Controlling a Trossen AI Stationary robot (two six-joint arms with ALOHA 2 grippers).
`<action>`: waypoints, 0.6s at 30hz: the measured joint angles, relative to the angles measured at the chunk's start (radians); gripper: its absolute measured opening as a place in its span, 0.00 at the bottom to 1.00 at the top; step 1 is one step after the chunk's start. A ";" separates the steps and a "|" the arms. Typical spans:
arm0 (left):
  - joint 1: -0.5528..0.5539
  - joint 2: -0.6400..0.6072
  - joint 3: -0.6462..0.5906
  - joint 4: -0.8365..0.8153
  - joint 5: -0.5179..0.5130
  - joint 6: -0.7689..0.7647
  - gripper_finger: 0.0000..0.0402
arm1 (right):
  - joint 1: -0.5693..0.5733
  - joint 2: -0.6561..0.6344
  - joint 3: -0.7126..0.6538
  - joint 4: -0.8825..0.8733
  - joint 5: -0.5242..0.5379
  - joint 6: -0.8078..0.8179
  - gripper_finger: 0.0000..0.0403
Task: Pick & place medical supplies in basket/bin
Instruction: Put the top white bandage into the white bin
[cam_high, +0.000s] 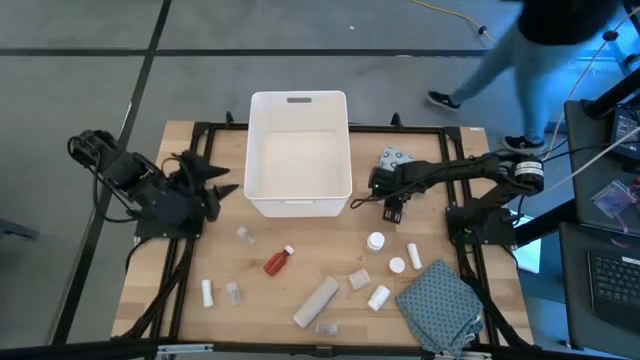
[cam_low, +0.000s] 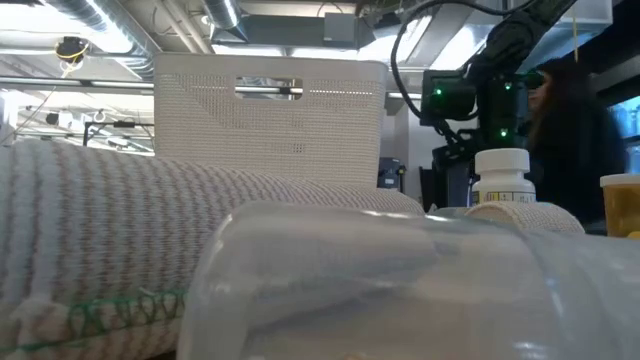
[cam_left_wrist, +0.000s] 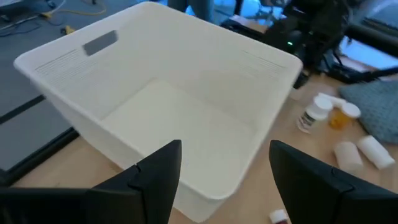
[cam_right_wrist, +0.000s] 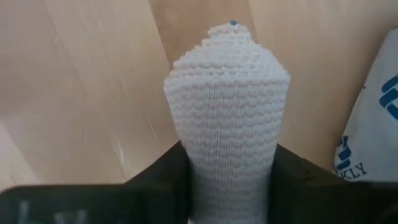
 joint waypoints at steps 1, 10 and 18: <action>0.000 -0.026 -0.026 0.001 -0.013 -0.010 0.58 | 0.000 -0.007 0.000 -0.001 -0.001 0.011 0.28; 0.000 -0.249 -0.233 0.072 -0.082 -0.039 0.58 | 0.000 -0.133 0.165 -0.190 -0.006 0.101 0.26; 0.000 -0.407 -0.391 0.197 -0.099 0.012 0.58 | -0.001 -0.219 0.538 -0.317 0.221 0.159 0.27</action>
